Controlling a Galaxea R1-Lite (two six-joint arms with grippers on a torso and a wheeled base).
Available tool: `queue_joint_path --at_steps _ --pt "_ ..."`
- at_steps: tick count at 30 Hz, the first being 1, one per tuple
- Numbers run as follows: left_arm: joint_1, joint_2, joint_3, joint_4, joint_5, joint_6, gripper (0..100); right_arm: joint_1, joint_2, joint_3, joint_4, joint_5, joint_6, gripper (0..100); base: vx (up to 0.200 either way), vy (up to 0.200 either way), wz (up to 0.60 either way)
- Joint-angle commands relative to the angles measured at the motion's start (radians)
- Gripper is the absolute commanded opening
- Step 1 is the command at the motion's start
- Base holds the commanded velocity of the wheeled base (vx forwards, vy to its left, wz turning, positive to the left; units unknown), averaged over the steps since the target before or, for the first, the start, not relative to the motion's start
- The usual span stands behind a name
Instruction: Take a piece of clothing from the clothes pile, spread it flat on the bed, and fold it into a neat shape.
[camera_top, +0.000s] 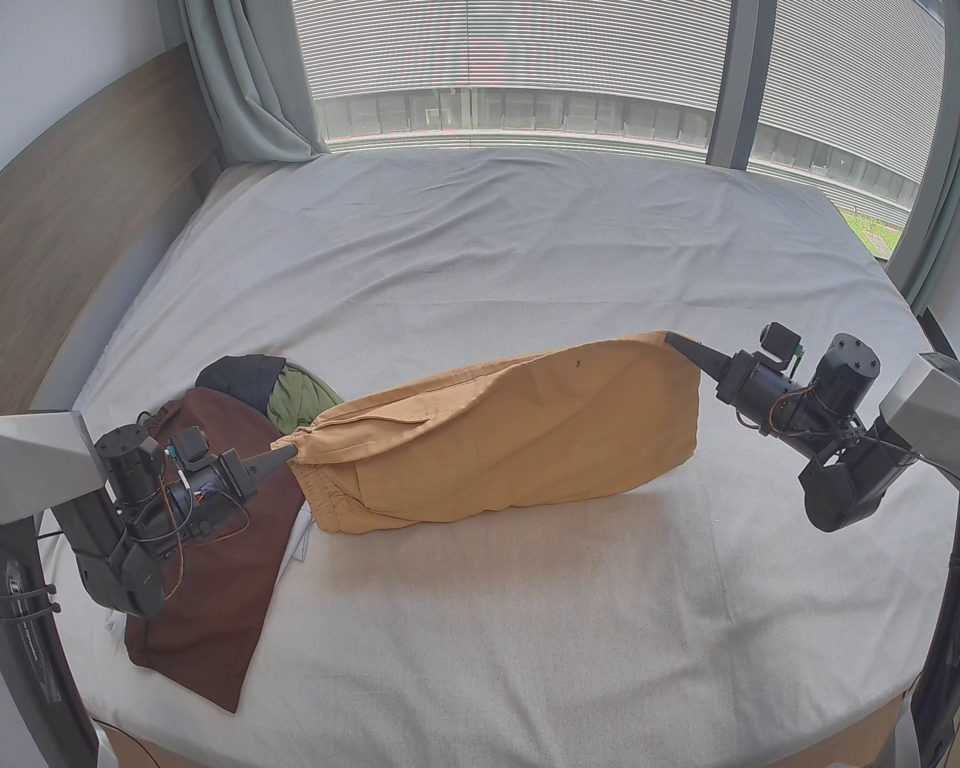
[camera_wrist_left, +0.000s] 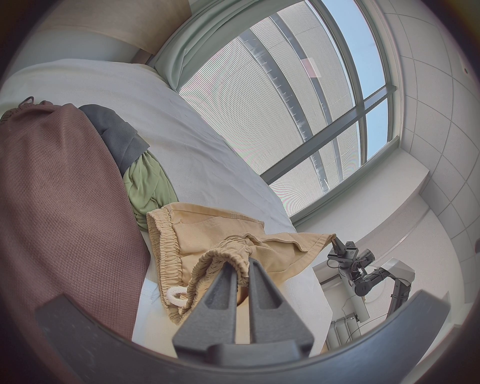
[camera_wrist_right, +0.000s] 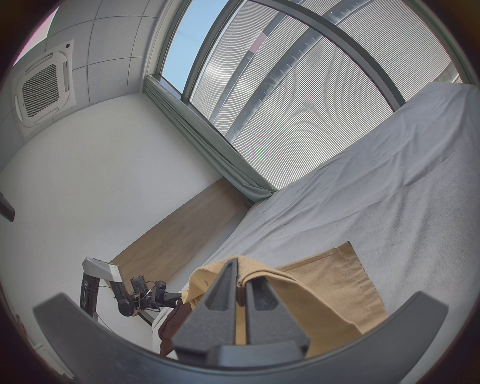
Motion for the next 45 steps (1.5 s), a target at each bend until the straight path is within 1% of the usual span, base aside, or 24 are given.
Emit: queue_joint_path --at_steps 1,5,6,8,16,22,27,36,45 --pt "0.001 0.032 -0.02 -0.001 0.006 0.0 0 -0.005 0.065 -0.069 0.035 0.001 0.002 0 0.0 0.0 0.0" --pt "-0.001 0.041 -0.038 -0.001 0.018 -0.003 0 -0.005 0.068 -0.089 0.047 0.001 0.002 0 0.0 0.0 0.0" --pt "-0.002 0.052 -0.049 -0.001 0.041 -0.003 0 -0.005 0.071 -0.103 0.047 0.001 0.002 0 0.0 0.0 0.0" --pt "-0.004 0.059 -0.058 -0.001 0.056 -0.004 0 -0.005 0.083 -0.123 0.047 0.001 0.005 0 0.0 0.0 0.0" --pt "-0.019 0.059 -0.067 -0.001 0.067 -0.014 0 -0.005 0.134 -0.219 0.049 0.001 0.023 0 0.0 0.0 0.0" --pt "-0.03 0.064 -0.103 -0.001 0.115 -0.035 0 -0.005 0.177 -0.267 0.064 0.001 0.029 0 0.0 0.0 0.0" --pt "-0.03 0.067 -0.118 -0.001 0.115 -0.038 0 -0.005 0.206 -0.313 0.08 0.001 0.029 0 0.0 0.0 0.0" --pt "-0.03 0.108 -0.162 -0.001 0.118 -0.035 0 -0.002 0.26 -0.436 0.155 -0.001 0.029 0 0.0 0.0 0.0" --pt "-0.028 0.131 -0.176 -0.001 0.121 -0.035 0 -0.003 0.301 -0.515 0.199 -0.001 0.029 0 0.0 0.0 0.0"
